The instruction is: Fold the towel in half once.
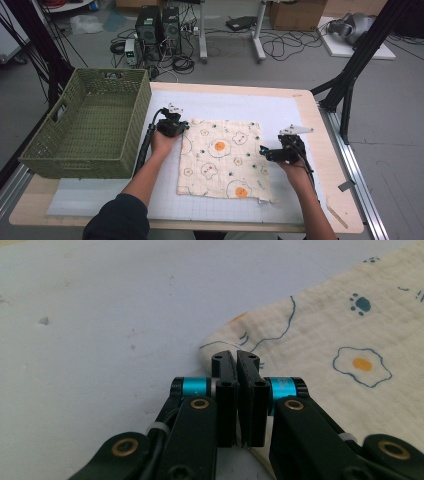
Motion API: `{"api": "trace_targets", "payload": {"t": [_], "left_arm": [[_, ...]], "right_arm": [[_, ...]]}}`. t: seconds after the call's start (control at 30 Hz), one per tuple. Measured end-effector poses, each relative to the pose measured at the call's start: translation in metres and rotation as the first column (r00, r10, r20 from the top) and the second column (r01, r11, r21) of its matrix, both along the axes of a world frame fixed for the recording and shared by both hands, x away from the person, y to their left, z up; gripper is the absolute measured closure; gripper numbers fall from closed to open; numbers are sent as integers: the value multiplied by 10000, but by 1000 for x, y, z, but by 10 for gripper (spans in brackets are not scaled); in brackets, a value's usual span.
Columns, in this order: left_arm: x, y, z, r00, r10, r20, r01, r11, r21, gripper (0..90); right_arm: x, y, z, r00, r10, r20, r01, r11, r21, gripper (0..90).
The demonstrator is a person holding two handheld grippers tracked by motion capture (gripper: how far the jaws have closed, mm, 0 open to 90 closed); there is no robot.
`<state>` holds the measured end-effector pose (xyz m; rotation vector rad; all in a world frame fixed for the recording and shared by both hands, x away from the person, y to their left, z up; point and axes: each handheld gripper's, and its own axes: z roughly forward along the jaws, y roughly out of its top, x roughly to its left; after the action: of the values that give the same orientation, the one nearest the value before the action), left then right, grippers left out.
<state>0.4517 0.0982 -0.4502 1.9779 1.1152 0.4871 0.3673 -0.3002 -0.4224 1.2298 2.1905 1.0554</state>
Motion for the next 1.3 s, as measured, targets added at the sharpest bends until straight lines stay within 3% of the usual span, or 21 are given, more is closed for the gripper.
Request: {"api": "trace_targets", "payload": {"t": [0.07,0.17,0.33,0.37,0.5,0.6,0.73,0.8,0.93,0.97,1.03,1.1,1.23,1.3], "left_arm": [[0,1,0,10000,11,-66,-12,9999,-136,864],[1,3,1,9999,20,-130,-24,9993,-379,864],[1,6,1,9997,90,-246,-110,9965,-827,863],[1,6,1,9997,80,-245,-101,9961,-872,863],[1,6,2,9997,86,-234,-105,9967,-803,863],[1,6,3,9997,177,-151,-189,9965,-817,864],[1,7,1,9991,189,-376,-217,9969,-757,864],[1,9,1,9991,152,-396,-180,9973,-708,864],[2,11,1,9990,167,-424,-200,9966,-804,866],[2,11,2,9989,186,-430,-220,9966,-796,866],[2,12,4,9990,330,-307,-352,9966,-747,866],[1,14,10,9987,501,-24,-501,9956,-793,866],[0,21,22,9943,871,609,-788,9888,-1269,867],[-1,26,28,9896,1116,911,-940,9794,-1788,867]], "right_arm": [[14,2,3,9999,-129,97,131,9998,-121,149],[34,4,0,9993,-285,-249,282,9995,-107,175],[57,12,-7,9985,-227,-492,226,9997,-43,338],[59,13,-9,9991,-235,-362,236,9997,33,386],[71,16,-18,9965,-621,-550,640,9974,338,507],[78,21,-22,9945,-681,-790,707,9970,305,530],[83,36,-23,9962,-437,-749,417,9987,-279,591],[84,35,-23,9956,-494,-797,485,9987,-122,618],[84,33,-23,9940,-404,-1019,425,9989,183,832],[84,34,-22,9924,-411,-1161,447,9986,286,857],[84,38,-20,9917,-466,-1198,466,9989,-27,865],[84,42,-16,9944,-370,-993,332,9987,-398,866],[83,45,0,9990,-452,-60,450,9985,-314,867],[83,47,8,9980,-455,443,466,9986,-244,867]]}}
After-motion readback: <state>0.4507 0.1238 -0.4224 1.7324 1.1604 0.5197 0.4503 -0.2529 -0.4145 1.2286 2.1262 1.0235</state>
